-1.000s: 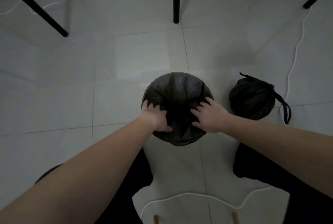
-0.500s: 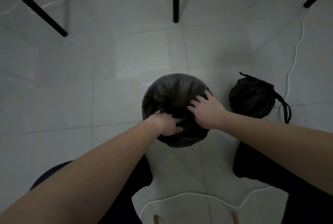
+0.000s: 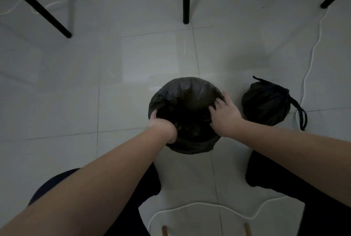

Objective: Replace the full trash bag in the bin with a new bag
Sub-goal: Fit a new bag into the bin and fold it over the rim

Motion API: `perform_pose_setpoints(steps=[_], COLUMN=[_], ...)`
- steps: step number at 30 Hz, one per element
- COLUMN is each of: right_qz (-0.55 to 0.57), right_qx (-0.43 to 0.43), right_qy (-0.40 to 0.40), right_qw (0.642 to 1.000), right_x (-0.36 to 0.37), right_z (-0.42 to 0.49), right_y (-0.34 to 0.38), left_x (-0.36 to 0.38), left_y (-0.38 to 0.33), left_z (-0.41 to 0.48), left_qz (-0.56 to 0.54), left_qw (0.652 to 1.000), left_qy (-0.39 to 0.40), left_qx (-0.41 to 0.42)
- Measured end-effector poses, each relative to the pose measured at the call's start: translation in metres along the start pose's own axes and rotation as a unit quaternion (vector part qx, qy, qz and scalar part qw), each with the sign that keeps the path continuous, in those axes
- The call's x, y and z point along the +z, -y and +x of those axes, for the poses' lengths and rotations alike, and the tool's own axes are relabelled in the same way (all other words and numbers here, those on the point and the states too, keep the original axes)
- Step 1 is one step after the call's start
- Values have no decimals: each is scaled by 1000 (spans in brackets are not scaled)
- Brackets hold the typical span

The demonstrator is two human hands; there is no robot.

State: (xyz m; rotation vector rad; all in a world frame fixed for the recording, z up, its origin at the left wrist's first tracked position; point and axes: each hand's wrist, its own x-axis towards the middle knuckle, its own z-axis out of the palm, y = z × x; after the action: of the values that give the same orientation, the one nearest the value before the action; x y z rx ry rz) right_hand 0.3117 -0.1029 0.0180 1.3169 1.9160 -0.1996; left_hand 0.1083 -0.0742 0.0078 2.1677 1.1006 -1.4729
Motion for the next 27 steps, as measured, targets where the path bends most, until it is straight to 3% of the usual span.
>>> perform_pose_setpoints(steps=[2,5,8,11,13,15,19,22,24,27], right_qz=[-16,79,133,122,99,59,-20,-25,6,81], right_qx=[0,-36,-60,-87,-108,-110,-39,-24,-49,-104], right_qy=[70,134,28,-105,-128,-100,90,151,119,-23], right_qw=[997,987,989,983,981,987,995,988,992,991], right_x=[1,-11,-24,-25,-18,-5,16,12,7,-2], right_z=[-3,-7,-8,1,10,14,17,19,18,19], right_y=[6,13,7,1,-1,-3,-2,-1,-2,-6], left_x=[0,-11,-18,-18,-16,-10,8,6,-4,-16], left_y=[10,17,9,-6,-13,-13,7,16,14,10], left_z=[1,5,6,6,6,12,26,30,28,22], left_qz=[15,86,40,-86,-168,-138,-12,26,-14,-90], left_qw=[996,990,986,975,966,975,1000,999,999,991], left_qy=[-70,-93,-158,-203,-176,-148,-11,17,6,-69], left_qx=[-46,-60,-39,33,88,90,24,22,44,67])
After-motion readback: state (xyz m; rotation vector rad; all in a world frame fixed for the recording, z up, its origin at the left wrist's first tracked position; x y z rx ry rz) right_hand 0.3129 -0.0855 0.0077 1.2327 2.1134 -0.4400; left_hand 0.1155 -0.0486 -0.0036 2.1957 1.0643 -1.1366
